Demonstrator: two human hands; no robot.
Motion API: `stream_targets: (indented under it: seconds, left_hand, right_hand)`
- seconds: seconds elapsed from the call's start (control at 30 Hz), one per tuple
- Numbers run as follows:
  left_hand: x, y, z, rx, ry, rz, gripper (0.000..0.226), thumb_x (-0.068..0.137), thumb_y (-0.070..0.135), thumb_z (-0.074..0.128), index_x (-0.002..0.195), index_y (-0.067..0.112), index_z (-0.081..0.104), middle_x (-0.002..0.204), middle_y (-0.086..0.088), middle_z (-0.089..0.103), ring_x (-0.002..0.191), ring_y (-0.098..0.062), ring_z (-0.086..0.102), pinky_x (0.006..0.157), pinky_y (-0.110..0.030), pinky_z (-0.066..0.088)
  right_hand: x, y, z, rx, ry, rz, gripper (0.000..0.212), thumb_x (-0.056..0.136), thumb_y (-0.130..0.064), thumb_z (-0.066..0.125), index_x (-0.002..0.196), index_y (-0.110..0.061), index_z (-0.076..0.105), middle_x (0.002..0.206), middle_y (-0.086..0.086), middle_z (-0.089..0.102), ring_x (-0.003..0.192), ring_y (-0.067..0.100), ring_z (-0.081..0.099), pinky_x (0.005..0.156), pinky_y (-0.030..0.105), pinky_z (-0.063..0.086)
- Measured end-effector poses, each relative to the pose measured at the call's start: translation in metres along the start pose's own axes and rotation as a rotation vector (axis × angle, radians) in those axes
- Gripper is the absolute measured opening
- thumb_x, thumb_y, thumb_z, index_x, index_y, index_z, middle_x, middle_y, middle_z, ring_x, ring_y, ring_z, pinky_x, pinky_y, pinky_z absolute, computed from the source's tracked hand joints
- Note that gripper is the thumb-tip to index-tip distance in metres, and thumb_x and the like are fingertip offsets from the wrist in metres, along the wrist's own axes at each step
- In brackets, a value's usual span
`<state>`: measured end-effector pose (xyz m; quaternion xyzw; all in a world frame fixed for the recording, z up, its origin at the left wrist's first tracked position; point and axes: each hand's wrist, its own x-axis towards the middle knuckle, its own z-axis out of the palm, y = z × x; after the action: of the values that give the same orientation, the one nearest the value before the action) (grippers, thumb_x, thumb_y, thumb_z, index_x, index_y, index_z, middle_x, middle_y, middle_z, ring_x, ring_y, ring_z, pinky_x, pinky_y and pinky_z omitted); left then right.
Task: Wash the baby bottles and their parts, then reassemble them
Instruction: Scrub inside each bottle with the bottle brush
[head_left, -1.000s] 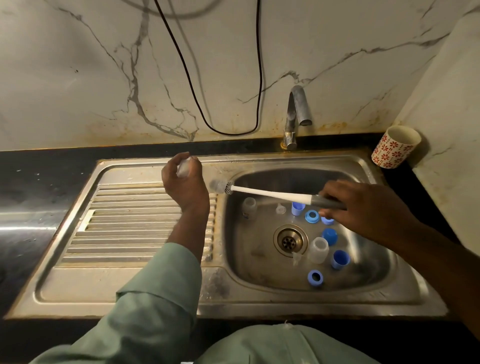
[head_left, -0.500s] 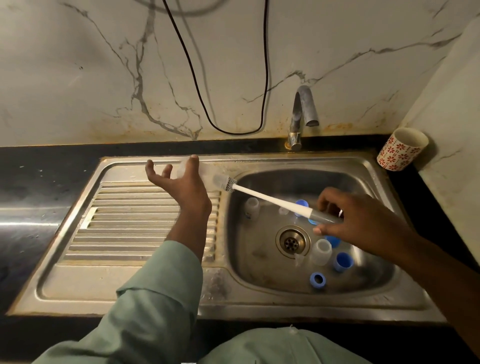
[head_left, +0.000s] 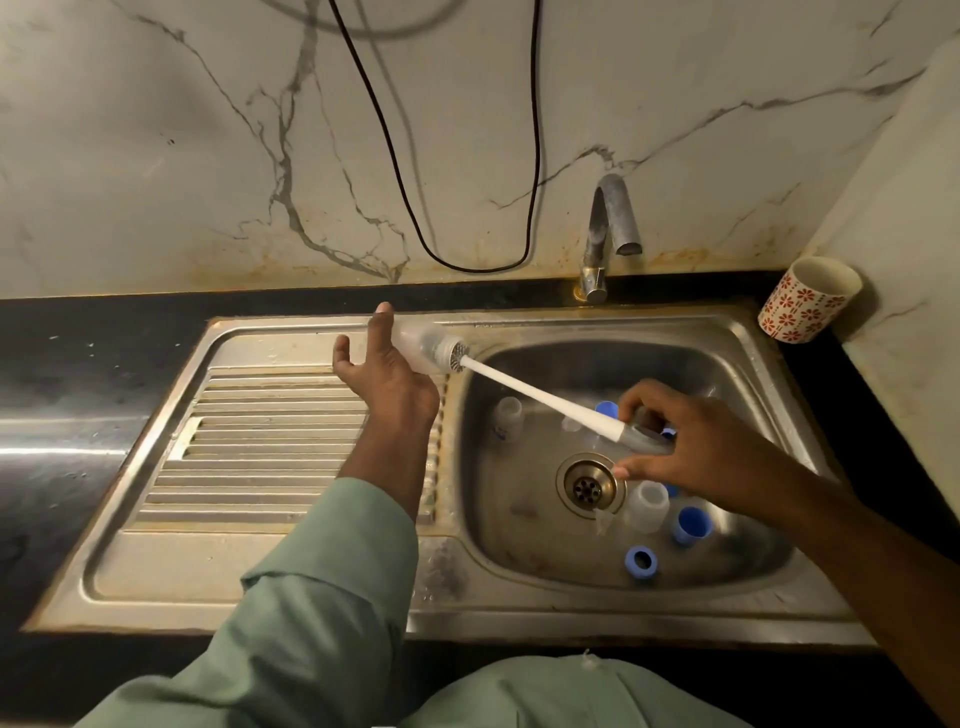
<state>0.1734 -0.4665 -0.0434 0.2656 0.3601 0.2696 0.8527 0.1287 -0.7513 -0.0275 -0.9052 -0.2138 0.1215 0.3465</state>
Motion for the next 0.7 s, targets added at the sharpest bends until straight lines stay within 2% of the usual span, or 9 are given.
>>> stream_targets:
  seconds: [0.07,0.13,0.2,0.27,0.33,0.4,0.47,0.57,0.7]
  left_hand:
    - [0.002,0.002,0.001,0.009,-0.025,0.032,0.072,0.079,0.017,0.084,0.135,0.033,0.042,0.113,-0.007,0.06,0.097,-0.025,0.066,0.07,-0.036,0.062]
    - [0.001,0.004,0.003,-0.037,-0.065,-0.008,0.068,0.081,0.015,0.081,0.137,0.028,0.045,0.11,-0.005,0.062,0.096,-0.026,0.066,0.072,-0.039,0.063]
    - [-0.001,0.005,0.004,-0.085,-0.118,-0.091,0.069,0.083,0.015,0.079,0.143,0.019,0.044,0.112,-0.006,0.061,0.095,-0.027,0.064,0.075,-0.042,0.062]
    - [-0.002,0.005,0.003,-0.097,-0.144,-0.172,0.07,0.084,0.018,0.078,0.145,0.015,0.044,0.12,-0.01,0.055,0.102,-0.029,0.059,0.086,-0.047,0.058]
    - [-0.004,0.006,0.005,-0.096,-0.108,-0.192,0.069,0.083,0.017,0.079,0.143,0.015,0.045,0.126,-0.011,0.054,0.109,-0.031,0.059,0.097,-0.054,0.053]
    - [-0.008,0.006,0.007,-0.091,-0.002,-0.164,0.067,0.081,0.015,0.081,0.139,0.015,0.047,0.133,-0.014,0.057,0.113,-0.035,0.061,0.094,-0.06,0.054]
    - [-0.012,0.007,0.009,-0.067,0.13,-0.211,0.069,0.079,0.024,0.082,0.137,0.018,0.045,0.133,-0.017,0.055,0.108,-0.04,0.063,0.087,-0.061,0.056]
    - [-0.021,0.007,0.014,0.001,0.23,-0.325,0.084,0.076,0.052,0.081,0.14,0.025,0.034,0.142,-0.015,0.044,0.112,-0.043,0.058,0.087,-0.064,0.055]
    - [-0.038,-0.004,0.012,0.178,0.206,-0.333,0.09,0.073,0.059,0.082,0.14,0.026,0.031,0.133,-0.015,0.043,0.105,-0.041,0.06,0.077,-0.056,0.061]
  right_hand:
    - [0.001,0.001,0.001,0.094,-0.01,-0.01,0.025,0.075,-0.034,0.078,0.086,-0.038,0.057,0.073,-0.003,0.066,0.061,0.009,0.065,0.05,0.02,0.053]
    - [0.004,0.001,-0.003,0.416,-0.145,0.123,0.008,0.08,-0.035,0.071,0.084,-0.031,0.066,0.069,0.004,0.069,0.054,0.018,0.064,0.052,0.027,0.054]
    - [0.004,0.003,-0.01,0.648,-0.369,0.244,0.022,0.081,-0.038,0.064,0.092,-0.019,0.07,0.073,0.014,0.069,0.057,0.022,0.061,0.054,0.029,0.053]
    - [0.005,0.004,-0.011,0.714,-0.456,0.301,0.027,0.088,-0.032,0.059,0.101,-0.01,0.068,0.083,0.018,0.07,0.059,0.021,0.061,0.054,0.027,0.053]
    - [0.006,0.006,-0.002,0.485,-0.333,0.324,0.021,0.097,-0.028,0.052,0.099,-0.014,0.068,0.088,0.012,0.071,0.065,0.021,0.065,0.059,0.028,0.055]
    - [0.007,0.005,0.011,0.066,-0.067,0.257,0.025,0.098,-0.036,0.045,0.093,-0.021,0.064,0.084,0.005,0.067,0.068,0.016,0.062,0.065,0.024,0.052]
    - [0.006,0.0,0.017,-0.141,0.154,0.105,0.023,0.094,-0.045,0.051,0.107,-0.026,0.055,0.085,-0.007,0.059,0.069,0.008,0.057,0.064,0.021,0.05]
    - [0.003,0.002,0.016,-0.407,0.226,-0.088,0.046,0.082,-0.043,0.071,0.116,-0.029,0.043,0.084,-0.009,0.058,0.069,0.012,0.06,0.058,0.028,0.052]
    - [0.005,0.007,0.014,-0.541,0.362,-0.281,0.026,0.078,-0.026,0.077,0.091,-0.016,0.057,0.072,-0.001,0.06,0.057,0.015,0.058,0.043,0.03,0.049]
